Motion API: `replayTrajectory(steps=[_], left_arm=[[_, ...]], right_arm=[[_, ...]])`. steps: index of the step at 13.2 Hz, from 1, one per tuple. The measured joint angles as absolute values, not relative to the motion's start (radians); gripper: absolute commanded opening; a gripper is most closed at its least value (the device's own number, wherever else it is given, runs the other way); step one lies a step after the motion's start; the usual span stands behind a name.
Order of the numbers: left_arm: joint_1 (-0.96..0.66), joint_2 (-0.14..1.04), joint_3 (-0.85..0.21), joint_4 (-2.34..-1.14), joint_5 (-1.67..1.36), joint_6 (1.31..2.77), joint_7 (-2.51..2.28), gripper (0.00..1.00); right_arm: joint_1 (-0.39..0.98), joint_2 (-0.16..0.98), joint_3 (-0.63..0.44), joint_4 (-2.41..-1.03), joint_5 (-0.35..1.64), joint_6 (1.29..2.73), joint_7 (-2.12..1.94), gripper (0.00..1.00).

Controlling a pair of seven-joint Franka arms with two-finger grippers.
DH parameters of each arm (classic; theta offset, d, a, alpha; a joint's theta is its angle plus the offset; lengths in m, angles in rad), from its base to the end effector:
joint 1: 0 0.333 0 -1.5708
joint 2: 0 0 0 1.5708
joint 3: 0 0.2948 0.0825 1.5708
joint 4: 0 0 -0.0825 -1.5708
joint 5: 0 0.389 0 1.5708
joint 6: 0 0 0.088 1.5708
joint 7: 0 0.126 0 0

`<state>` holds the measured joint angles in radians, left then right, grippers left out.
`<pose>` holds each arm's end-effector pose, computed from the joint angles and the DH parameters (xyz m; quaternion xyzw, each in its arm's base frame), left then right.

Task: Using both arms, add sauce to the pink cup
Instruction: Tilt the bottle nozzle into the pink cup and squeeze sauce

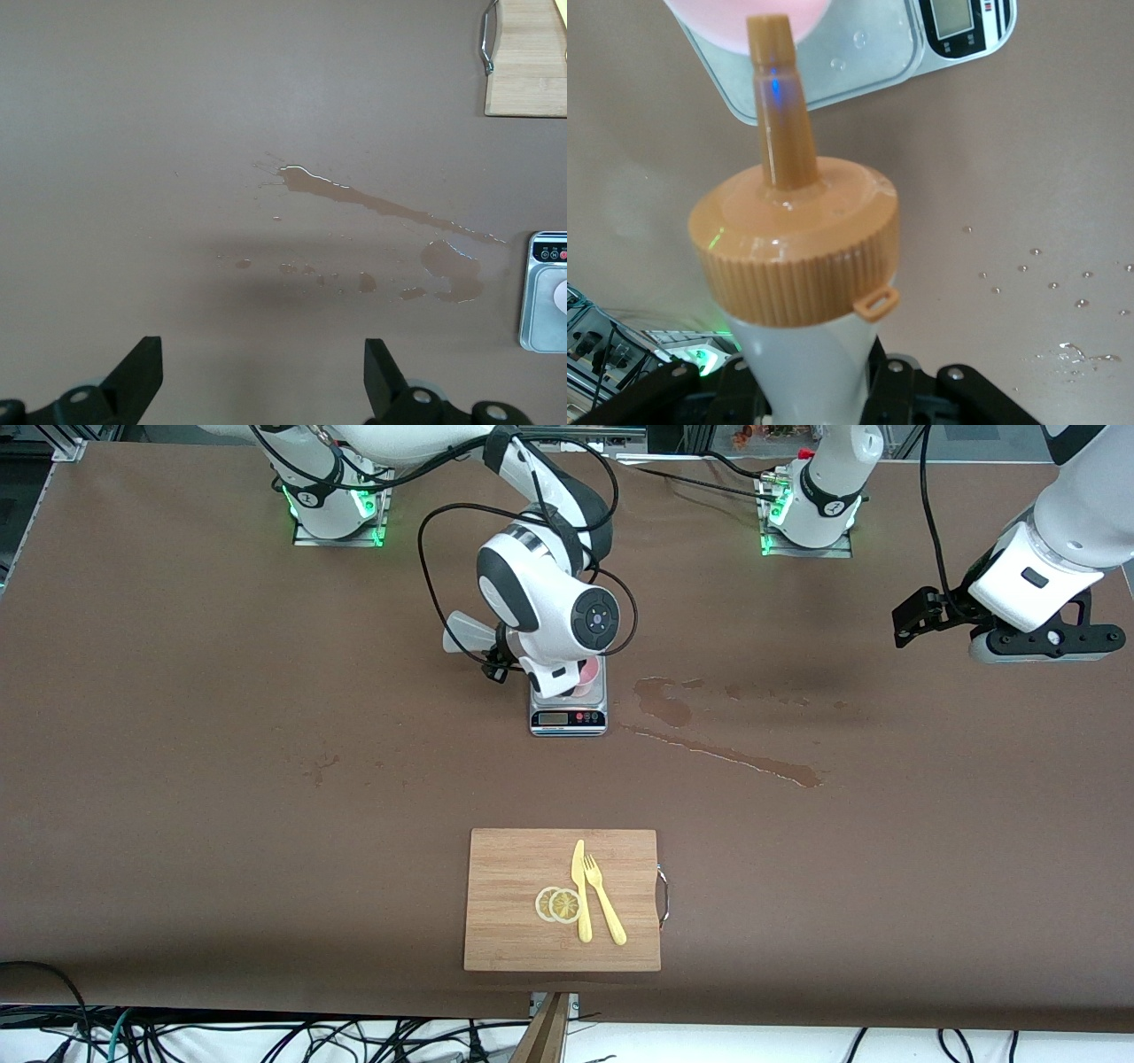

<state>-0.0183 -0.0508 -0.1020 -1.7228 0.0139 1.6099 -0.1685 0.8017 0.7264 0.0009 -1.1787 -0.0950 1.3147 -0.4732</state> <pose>0.5390 -0.0645 0.5430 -0.9992 -0.0237 0.0295 0.0139 0.4652 0.4616 0.2958 0.7667 0.5706 -0.2789 0.0941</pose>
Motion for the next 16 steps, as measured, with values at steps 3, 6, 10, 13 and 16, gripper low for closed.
replayTrajectory(steps=[3, 6, 10, 13, 16], left_arm=[[-0.014, -0.050, -0.099, -1.722, 0.014, 1.610, -0.168, 1.00], [-0.014, -0.047, -0.100, -1.722, 0.014, 1.610, -0.168, 1.00], [-0.014, -0.043, -0.101, -1.722, 0.014, 1.610, -0.168, 1.00], [-0.014, -0.043, -0.101, -1.722, 0.014, 1.610, -0.168, 1.00], [-0.014, -0.043, -0.101, -1.722, 0.014, 1.610, -0.168, 1.00]], right_arm=[[0.792, 0.711, 0.000, -1.184, -0.095, 1.314, -0.473, 0.25], [0.814, 0.712, 0.003, -1.209, -0.095, 1.314, -0.466, 0.25], [0.853, 0.719, 0.004, -1.234, -0.095, 1.314, -0.441, 0.25], [0.869, 0.737, 0.004, -1.241, -0.105, 1.314, -0.432, 0.25], [0.863, 0.743, -0.001, -1.241, -0.111, 1.314, -0.432, 0.25]])
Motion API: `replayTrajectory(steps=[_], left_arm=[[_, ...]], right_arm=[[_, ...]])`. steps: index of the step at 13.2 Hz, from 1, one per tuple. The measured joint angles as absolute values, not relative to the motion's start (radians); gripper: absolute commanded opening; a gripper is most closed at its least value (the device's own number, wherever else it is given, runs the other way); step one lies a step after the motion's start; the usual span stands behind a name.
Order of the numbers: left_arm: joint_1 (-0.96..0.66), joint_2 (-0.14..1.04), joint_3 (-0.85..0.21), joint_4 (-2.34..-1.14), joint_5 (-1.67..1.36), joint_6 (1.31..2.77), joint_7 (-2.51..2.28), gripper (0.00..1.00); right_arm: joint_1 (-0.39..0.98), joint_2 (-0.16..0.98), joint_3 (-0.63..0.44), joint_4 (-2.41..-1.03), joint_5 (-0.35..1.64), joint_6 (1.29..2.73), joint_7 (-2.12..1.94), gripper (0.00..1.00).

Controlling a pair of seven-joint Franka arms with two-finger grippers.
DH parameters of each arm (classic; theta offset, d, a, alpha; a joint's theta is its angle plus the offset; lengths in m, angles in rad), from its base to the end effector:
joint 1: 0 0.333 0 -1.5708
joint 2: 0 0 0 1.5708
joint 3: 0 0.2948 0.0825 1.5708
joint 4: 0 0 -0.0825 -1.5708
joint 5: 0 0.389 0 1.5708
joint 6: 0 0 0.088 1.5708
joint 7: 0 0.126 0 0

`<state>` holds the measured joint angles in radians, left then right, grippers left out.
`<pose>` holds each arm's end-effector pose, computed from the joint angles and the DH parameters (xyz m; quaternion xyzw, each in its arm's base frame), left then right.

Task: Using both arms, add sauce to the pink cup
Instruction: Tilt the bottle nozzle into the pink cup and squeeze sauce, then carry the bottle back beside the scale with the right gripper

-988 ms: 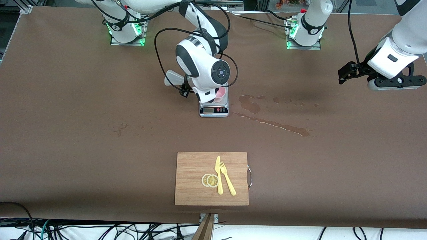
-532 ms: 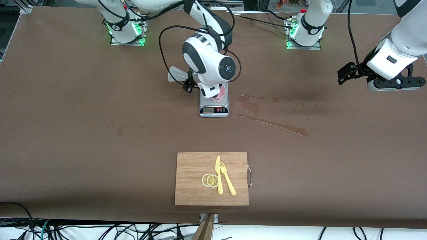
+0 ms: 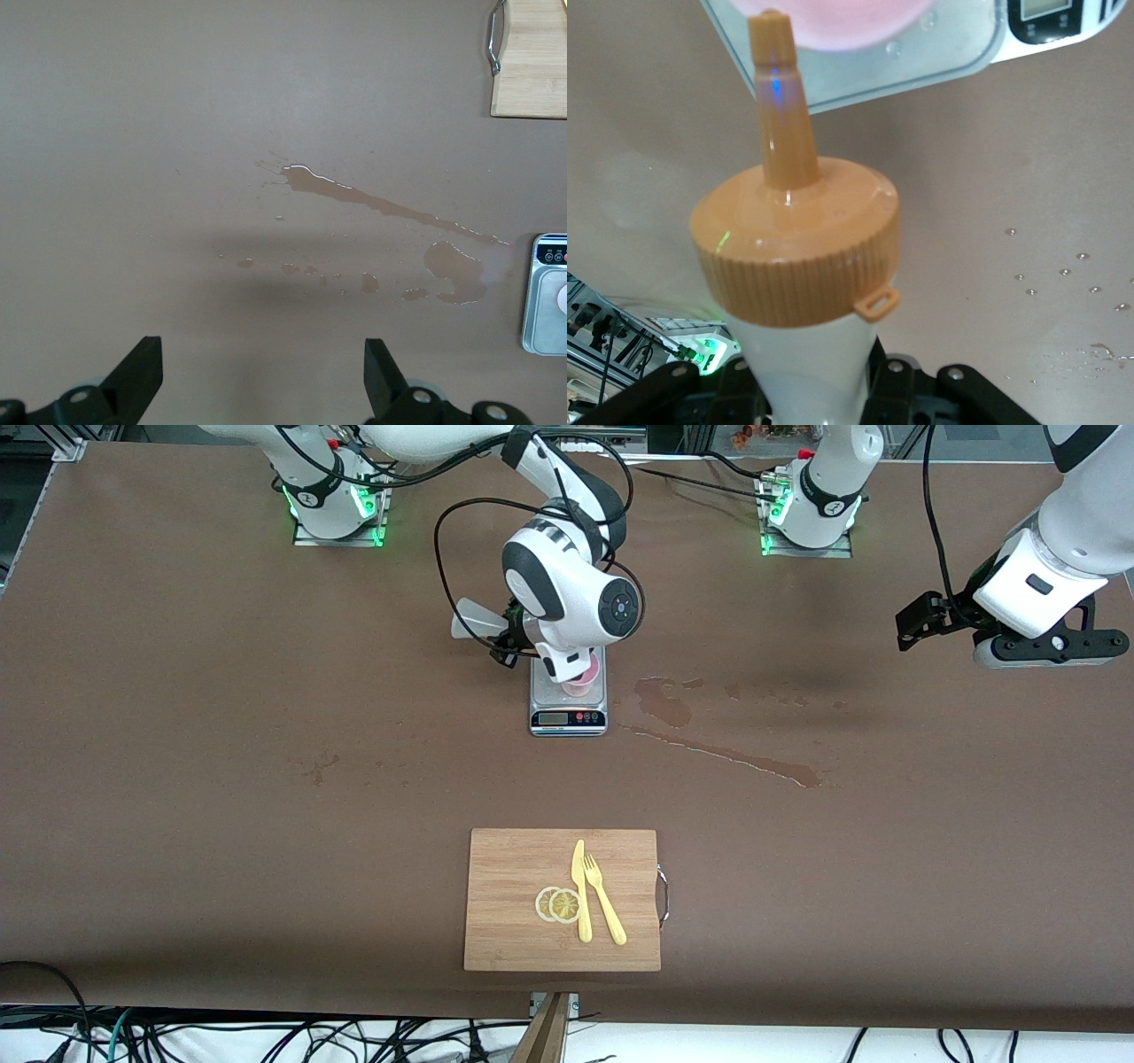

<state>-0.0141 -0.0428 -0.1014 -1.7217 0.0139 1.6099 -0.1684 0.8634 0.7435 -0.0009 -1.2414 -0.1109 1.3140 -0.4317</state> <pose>0.5411 -0.0619 0.5392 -0.9990 -0.0260 0.0330 0.0139 0.4287 0.4762 0.2606 0.7496 0.5719 -0.3092 0.1245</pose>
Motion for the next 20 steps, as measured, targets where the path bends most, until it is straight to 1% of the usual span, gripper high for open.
replayTrajectory(steps=[9, 11, 15, 17, 20], left_arm=[[-0.014, -0.042, -0.101, -1.722, 0.014, 1.610, -0.168, 1.00], [-0.014, -0.042, -0.101, -1.722, 0.014, 1.610, -0.168, 1.00], [-0.014, -0.041, -0.101, -1.722, 0.014, 1.610, -0.168, 1.00], [-0.014, -0.041, -0.102, -1.721, 0.014, 1.610, -0.168, 1.00], [-0.014, -0.041, -0.102, -1.721, 0.014, 1.610, -0.168, 1.00]], right_arm=[[0.826, 0.749, -0.013, -1.228, -0.112, 1.356, -0.432, 0.22], [0.832, 0.756, -0.013, -1.228, -0.112, 1.357, -0.432, 0.25], [0.839, 0.750, -0.013, -1.223, -0.111, 1.358, -0.432, 0.26], [0.787, 0.712, -0.013, -1.222, -0.082, 1.357, -0.445, 0.26], [0.648, 0.611, -0.013, -1.243, -0.015, 1.368, -0.524, 0.26]])
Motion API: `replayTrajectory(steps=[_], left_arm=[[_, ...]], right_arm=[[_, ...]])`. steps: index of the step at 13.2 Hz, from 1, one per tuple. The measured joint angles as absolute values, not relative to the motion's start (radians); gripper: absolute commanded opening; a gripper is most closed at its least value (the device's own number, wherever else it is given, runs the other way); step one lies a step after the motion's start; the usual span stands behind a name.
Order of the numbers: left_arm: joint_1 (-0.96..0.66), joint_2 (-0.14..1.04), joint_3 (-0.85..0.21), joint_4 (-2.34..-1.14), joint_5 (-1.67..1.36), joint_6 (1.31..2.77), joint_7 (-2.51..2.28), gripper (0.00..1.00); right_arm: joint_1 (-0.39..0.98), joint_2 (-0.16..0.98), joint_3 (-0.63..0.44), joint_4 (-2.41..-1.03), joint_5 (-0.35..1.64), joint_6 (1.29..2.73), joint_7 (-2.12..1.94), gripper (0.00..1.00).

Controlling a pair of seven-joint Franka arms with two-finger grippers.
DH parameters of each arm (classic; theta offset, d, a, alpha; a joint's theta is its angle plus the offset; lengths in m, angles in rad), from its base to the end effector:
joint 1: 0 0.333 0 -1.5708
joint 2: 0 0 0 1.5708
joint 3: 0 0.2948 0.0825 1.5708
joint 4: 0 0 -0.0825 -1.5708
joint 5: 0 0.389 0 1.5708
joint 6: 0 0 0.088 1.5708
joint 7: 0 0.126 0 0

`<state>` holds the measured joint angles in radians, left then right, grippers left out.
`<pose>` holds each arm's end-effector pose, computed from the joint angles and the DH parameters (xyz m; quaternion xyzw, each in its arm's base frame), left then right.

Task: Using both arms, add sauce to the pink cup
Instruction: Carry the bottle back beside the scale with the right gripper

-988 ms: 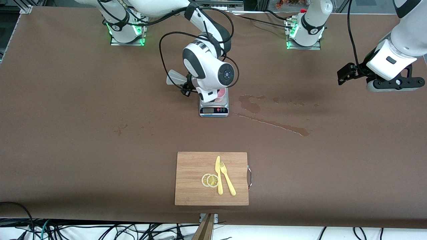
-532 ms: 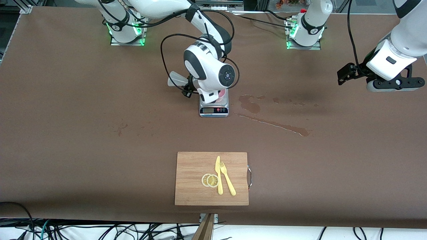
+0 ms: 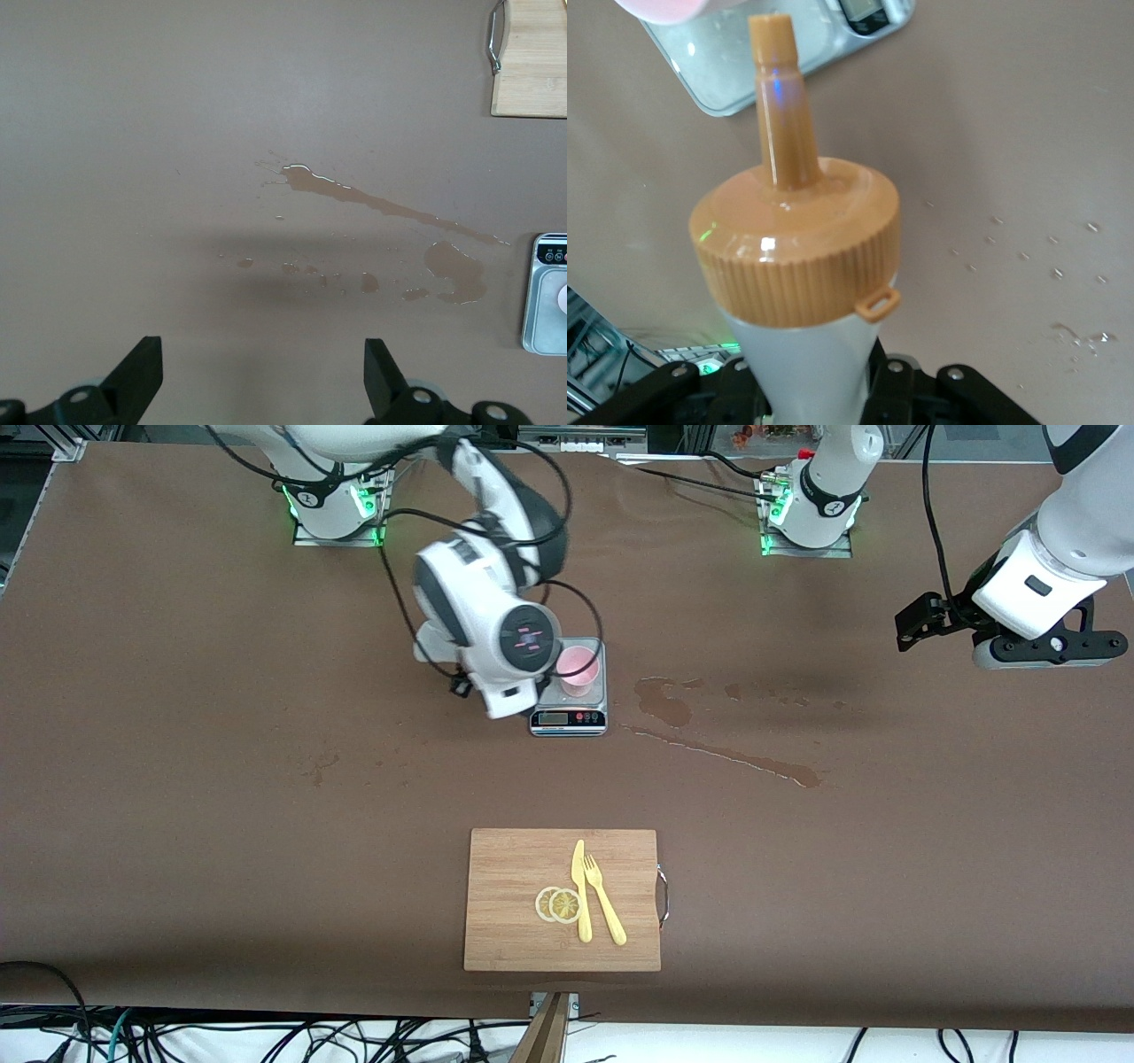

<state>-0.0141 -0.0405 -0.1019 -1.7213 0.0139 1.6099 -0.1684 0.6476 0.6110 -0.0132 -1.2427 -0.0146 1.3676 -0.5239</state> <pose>0.5415 -0.0622 0.5382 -0.9990 -0.0258 0.0339 0.0139 0.5256 0.3862 0.3453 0.8120 0.5316 -0.2396 0.0245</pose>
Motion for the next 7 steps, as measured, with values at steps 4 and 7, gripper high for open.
replayTrajectory(steps=[4, 7], left_arm=[[-0.014, -0.040, -0.102, -1.721, 0.014, 1.610, -0.168, 1.00], [-0.014, -0.040, -0.102, -1.721, 0.014, 1.610, -0.169, 1.00]], right_arm=[[0.442, 0.482, -0.013, -1.318, 0.094, 1.440, -0.704, 0.26], [0.280, 0.425, -0.013, -1.370, 0.193, 1.483, -0.920, 0.26]])
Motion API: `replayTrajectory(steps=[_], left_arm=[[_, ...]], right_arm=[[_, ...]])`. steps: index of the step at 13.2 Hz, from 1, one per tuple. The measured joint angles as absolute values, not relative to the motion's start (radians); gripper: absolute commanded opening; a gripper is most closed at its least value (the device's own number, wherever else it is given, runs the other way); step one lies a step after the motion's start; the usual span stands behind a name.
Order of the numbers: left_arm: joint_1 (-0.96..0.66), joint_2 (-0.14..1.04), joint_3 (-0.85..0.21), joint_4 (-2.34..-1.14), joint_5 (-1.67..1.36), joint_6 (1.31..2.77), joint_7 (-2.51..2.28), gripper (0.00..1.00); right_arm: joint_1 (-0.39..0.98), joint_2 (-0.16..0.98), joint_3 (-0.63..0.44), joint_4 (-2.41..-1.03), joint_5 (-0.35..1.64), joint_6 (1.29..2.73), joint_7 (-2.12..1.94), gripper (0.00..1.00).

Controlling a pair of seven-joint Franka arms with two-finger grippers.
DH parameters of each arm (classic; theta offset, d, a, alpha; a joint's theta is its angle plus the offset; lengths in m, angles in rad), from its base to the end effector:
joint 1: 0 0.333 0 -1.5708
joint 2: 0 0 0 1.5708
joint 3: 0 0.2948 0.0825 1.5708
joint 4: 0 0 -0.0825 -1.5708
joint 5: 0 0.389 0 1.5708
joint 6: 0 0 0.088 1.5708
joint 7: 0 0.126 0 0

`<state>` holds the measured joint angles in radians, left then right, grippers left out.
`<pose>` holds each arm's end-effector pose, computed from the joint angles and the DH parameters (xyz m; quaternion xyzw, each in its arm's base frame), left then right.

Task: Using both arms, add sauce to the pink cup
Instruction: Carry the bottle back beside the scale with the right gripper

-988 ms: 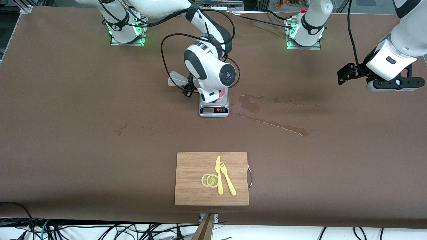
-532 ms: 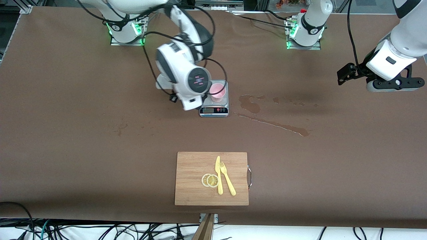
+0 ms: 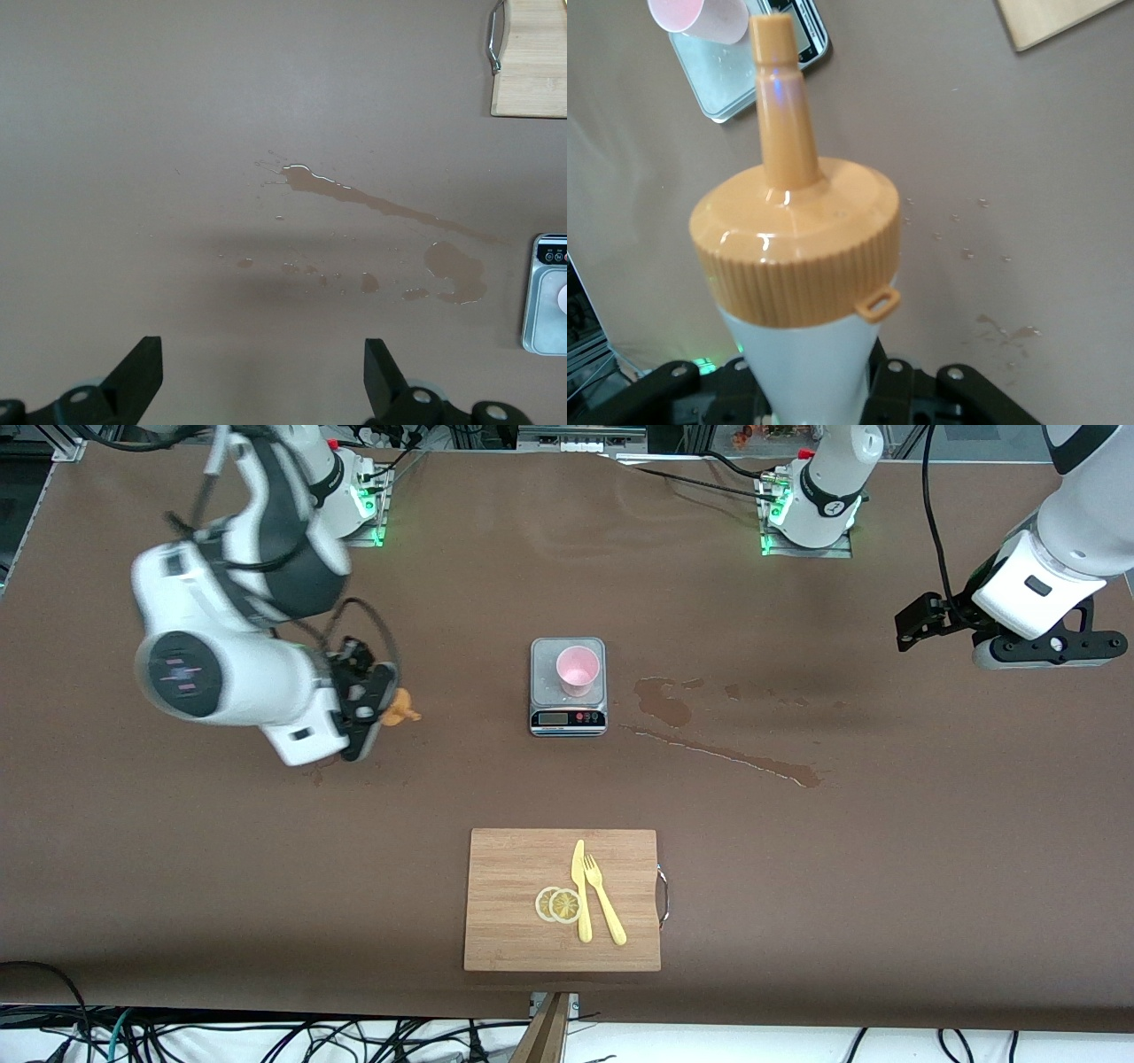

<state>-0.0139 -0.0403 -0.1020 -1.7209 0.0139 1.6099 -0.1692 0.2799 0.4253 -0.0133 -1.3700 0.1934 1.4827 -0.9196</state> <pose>0.5416 -0.0621 0.5383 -0.9990 -0.0262 0.0338 0.0139 0.6102 0.1945 0.4167 -0.8191 -0.5444 0.1168 0.1383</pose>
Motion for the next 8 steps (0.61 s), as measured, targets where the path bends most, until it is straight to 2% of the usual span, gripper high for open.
replayTrajectory(steps=[4, 8], left_arm=[[-0.013, -0.040, -0.102, -1.721, 0.014, 1.610, -0.170, 1.00], [-0.013, -0.040, -0.102, -1.720, 0.014, 1.610, -0.175, 1.00]], right_arm=[[0.068, 0.385, -0.013, -1.475, 0.363, 1.566, -1.266, 0.26], [-0.097, 0.395, -0.015, -1.605, 0.584, 1.649, -1.644, 0.26]])
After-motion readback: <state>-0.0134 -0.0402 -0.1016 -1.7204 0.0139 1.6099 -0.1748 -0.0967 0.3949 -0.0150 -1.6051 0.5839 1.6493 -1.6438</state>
